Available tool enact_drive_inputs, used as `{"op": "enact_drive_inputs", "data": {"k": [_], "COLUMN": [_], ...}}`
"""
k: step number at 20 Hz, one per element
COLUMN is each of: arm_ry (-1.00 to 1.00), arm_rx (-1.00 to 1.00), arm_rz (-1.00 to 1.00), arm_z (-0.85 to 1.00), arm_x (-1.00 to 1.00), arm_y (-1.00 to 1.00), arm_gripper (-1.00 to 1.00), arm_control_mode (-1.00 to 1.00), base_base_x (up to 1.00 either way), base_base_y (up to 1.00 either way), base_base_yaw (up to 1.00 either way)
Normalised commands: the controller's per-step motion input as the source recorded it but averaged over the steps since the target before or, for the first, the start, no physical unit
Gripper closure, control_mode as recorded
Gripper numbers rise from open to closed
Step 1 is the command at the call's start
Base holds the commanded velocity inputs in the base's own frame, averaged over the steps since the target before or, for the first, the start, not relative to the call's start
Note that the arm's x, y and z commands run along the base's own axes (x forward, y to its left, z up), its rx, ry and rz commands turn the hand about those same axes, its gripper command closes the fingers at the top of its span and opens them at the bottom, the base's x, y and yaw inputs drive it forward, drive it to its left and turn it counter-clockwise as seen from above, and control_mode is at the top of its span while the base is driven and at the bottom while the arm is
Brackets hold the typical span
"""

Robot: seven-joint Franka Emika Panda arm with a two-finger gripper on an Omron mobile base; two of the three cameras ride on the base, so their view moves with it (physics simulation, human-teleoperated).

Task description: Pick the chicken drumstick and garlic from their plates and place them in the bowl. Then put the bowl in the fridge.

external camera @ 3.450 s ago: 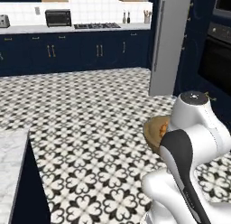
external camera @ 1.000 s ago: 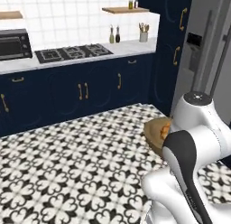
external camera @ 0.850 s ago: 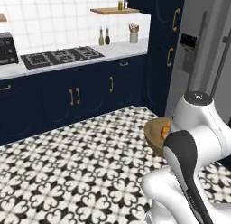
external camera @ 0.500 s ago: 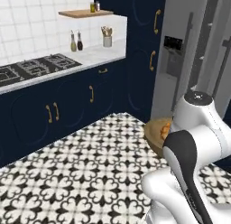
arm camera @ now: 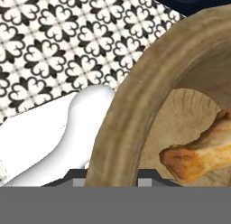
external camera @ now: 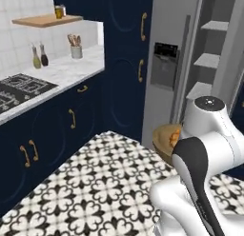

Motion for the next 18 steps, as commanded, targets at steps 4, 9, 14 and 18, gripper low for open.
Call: {"op": "enact_drive_inputs", "data": {"k": [4, 9, 14, 18], "arm_ry": [0.00, 0.00, 0.00, 0.00], "arm_rx": [0.00, 0.00, 0.00, 0.00], "arm_rz": [0.00, 0.00, 0.00, 0.00], "arm_z": [0.00, 0.00, 0.00, 0.00], "arm_x": [0.00, 0.00, 0.00, 0.00], "arm_y": [0.00, 0.00, 0.00, 0.00], "arm_gripper": [1.00, 1.00, 1.00, 1.00], "arm_control_mode": [1.00, 1.00, 1.00, 1.00], "base_base_x": [1.00, 1.00, 0.98, 0.63], "base_base_y": [0.55, 0.41, 0.18, 0.01], "base_base_yaw": [-0.60, -0.59, -0.60, -0.35]}}
